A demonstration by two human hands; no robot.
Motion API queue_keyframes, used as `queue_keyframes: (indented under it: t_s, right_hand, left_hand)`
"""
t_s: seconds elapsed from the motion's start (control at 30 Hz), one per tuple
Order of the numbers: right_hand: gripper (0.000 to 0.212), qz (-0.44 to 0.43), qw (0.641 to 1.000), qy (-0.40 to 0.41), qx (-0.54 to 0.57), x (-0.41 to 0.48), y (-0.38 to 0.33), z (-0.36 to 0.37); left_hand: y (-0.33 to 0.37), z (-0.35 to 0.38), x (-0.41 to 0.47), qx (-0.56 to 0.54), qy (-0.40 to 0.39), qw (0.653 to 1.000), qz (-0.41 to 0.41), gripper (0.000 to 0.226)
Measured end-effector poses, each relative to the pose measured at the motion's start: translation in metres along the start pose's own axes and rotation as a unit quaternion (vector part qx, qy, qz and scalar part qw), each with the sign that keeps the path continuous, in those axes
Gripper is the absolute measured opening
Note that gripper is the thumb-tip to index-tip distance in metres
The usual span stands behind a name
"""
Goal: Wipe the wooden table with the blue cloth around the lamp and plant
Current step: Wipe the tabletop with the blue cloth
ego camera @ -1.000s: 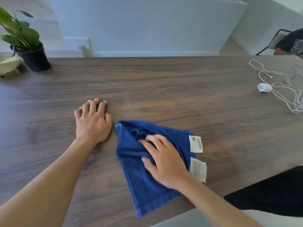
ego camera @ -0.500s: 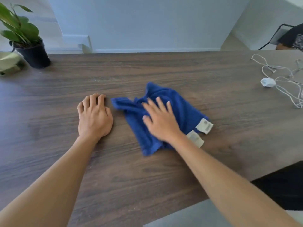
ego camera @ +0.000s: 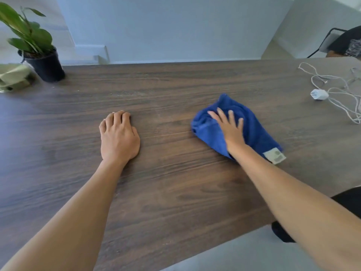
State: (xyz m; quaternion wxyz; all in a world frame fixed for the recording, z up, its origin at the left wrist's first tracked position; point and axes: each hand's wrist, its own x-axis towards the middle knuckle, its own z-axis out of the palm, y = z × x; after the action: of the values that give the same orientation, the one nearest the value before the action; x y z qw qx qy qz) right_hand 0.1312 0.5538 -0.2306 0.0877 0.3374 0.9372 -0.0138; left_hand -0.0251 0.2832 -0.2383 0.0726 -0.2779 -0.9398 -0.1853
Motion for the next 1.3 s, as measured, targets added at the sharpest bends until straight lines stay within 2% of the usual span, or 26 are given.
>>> queue_keyframes:
  t_s: [0.1, 0.17, 0.23, 0.3, 0.37, 0.43, 0.53, 0.6, 0.63, 0.7, 0.77, 0.83, 0.9, 1.0, 1.1, 1.17, 1.23, 1.3]
  right_hand:
    - [0.074, -0.116, 0.992, 0.035, 0.019, -0.023, -0.076, 0.003]
    - [0.07, -0.218, 0.974, 0.05, 0.048, -0.076, -0.094, 0.009]
    - [0.066, -0.287, 0.955, 0.051, 0.053, -0.138, -0.078, 0.02]
    - [0.067, -0.301, 0.951, 0.041, 0.059, -0.184, -0.041, 0.028]
    - [0.068, -0.29, 0.955, 0.023, 0.057, -0.189, -0.004, 0.029]
    - [0.068, -0.244, 0.969, -0.004, 0.045, -0.16, 0.017, 0.024]
    - [0.062, -0.095, 0.994, 0.015, 0.05, -0.077, 0.016, 0.01]
    - [0.057, 0.008, 0.997, 0.025, 0.067, -0.021, -0.01, 0.001]
    - [0.056, 0.033, 0.996, 0.028, 0.076, 0.0, -0.03, -0.002]
    - [0.056, -0.002, 0.996, 0.034, 0.08, 0.019, -0.071, -0.005]
    - [0.059, -0.108, 0.991, 0.045, 0.069, 0.0, -0.096, -0.001]
    - [0.062, -0.209, 0.974, 0.055, 0.069, -0.046, -0.088, 0.002]
    - [0.057, -0.253, 0.958, 0.049, 0.124, -0.091, -0.06, 0.008]
    - [0.05, -0.17, 0.969, 0.061, 0.168, -0.087, -0.01, 0.007]
    - [0.045, -0.05, 0.986, 0.073, 0.141, -0.001, 0.005, -0.006]
    - [0.047, -0.009, 0.986, 0.09, 0.137, 0.069, -0.014, -0.018]
    - [0.055, -0.018, 0.985, 0.098, 0.142, 0.121, -0.055, -0.026]
    - [0.059, -0.096, 0.978, 0.091, 0.163, 0.125, -0.102, -0.03]
  left_hand:
    - [0.001, 0.0, 0.002, -0.023, 0.002, 1.0, -0.009, 0.04]
    - [0.001, -0.003, 0.002, -0.066, 0.014, 0.997, -0.039, 0.042]
    - [0.002, -0.006, 0.001, -0.099, 0.014, 0.994, -0.053, 0.046]
    - [0.002, -0.004, 0.001, -0.088, -0.012, 0.995, -0.036, 0.051]
    - [0.0, -0.001, 0.001, -0.051, -0.045, 0.998, -0.009, 0.053]
    - [0.0, 0.001, 0.001, -0.029, -0.061, 0.998, 0.009, 0.054]
    - [-0.002, 0.001, 0.0, -0.01, -0.061, 0.998, 0.024, 0.051]
    - [-0.003, 0.003, 0.002, 0.004, -0.053, 0.998, 0.031, 0.049]
    - [-0.003, 0.002, 0.004, 0.013, -0.053, 0.998, 0.037, 0.046]
    - [-0.005, 0.001, 0.014, 0.027, -0.048, 0.997, 0.051, 0.038]
    - [-0.012, 0.001, 0.025, 0.047, -0.04, 0.996, 0.071, 0.032]
    - [-0.015, 0.0, 0.034, 0.038, -0.041, 0.996, 0.066, 0.032]
    - [-0.015, 0.002, 0.037, 0.019, -0.056, 0.997, 0.053, 0.035]
    - [-0.015, 0.004, 0.038, 0.011, -0.064, 0.997, 0.046, 0.049]
    - [-0.015, 0.007, 0.04, 0.02, -0.073, 0.996, 0.04, 0.057]
    - [-0.013, 0.01, 0.043, 0.021, -0.071, 0.997, 0.037, 0.058]
    - [-0.012, 0.011, 0.045, 0.021, -0.058, 0.998, 0.031, 0.058]
    - [-0.011, 0.012, 0.045, 0.021, -0.051, 0.998, 0.028, 0.061]
